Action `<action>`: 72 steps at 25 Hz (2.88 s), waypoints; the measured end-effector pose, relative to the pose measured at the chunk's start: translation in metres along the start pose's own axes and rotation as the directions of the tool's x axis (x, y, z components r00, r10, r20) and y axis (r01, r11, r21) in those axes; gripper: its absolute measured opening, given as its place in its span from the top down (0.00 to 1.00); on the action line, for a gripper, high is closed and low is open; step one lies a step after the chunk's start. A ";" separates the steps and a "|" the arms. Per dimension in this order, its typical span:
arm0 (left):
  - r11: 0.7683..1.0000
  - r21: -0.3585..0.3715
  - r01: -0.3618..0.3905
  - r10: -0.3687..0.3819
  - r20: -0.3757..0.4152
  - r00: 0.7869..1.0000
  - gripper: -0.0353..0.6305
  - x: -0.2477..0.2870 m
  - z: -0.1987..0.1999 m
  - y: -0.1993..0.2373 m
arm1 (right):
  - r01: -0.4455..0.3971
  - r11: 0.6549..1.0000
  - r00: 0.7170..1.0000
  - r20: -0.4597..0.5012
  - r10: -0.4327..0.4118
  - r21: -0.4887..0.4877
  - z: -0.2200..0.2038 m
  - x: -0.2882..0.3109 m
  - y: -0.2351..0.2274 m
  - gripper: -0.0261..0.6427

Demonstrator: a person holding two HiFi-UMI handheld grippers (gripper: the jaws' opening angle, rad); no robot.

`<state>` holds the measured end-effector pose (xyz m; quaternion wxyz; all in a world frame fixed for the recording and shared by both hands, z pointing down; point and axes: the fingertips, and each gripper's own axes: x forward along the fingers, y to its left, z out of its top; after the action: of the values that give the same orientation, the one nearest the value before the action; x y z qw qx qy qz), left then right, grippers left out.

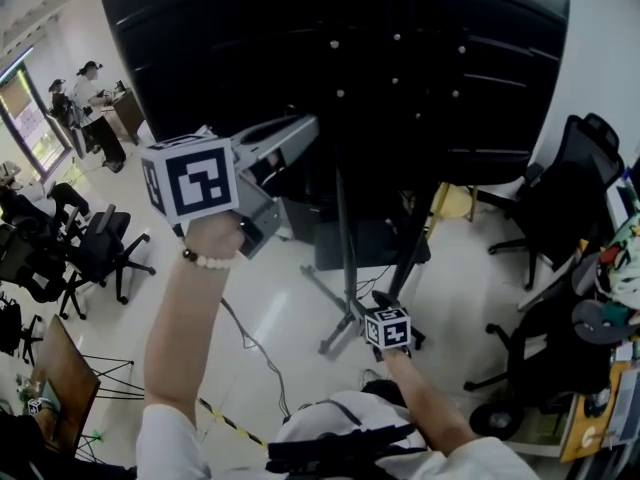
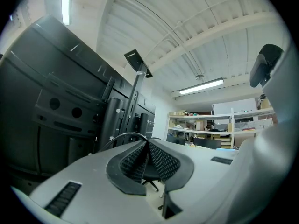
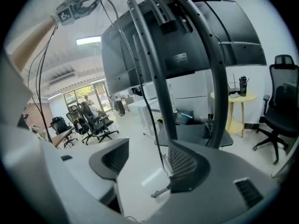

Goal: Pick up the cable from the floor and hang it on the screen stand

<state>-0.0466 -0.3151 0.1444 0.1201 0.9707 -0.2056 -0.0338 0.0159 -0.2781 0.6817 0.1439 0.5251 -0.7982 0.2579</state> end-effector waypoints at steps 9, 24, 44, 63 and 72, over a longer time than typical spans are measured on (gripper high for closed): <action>0.999 0.021 -0.038 0.037 0.019 0.999 0.92 0.001 0.013 0.011 | -0.007 0.998 0.998 -0.058 0.004 -0.058 -0.013 0.062 -0.005 0.60; 0.996 0.046 -0.071 0.071 0.008 0.997 0.92 0.003 0.020 0.018 | 0.020 0.993 0.985 -0.171 -0.039 -0.116 -0.044 0.132 -0.022 0.69; 0.912 0.198 -0.359 0.371 -0.028 0.928 0.92 -0.064 -0.018 0.095 | -0.029 0.967 0.998 -0.057 0.015 -0.253 0.030 -0.003 -0.020 0.92; 0.933 0.163 -0.321 0.347 -0.175 0.921 0.92 -0.110 -0.169 0.036 | -0.089 0.726 0.894 0.266 0.360 -0.682 0.351 -0.195 0.102 0.92; 0.929 0.127 -0.346 0.367 -0.229 0.902 0.93 -0.121 -0.210 0.038 | -0.110 0.761 0.788 0.411 0.459 -0.639 0.464 -0.209 0.134 0.92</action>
<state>-0.1479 -0.2529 0.3592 0.1086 0.9172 -0.3644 0.1192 -0.0024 -0.3376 0.1589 0.0216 0.3719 -0.9173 -0.1404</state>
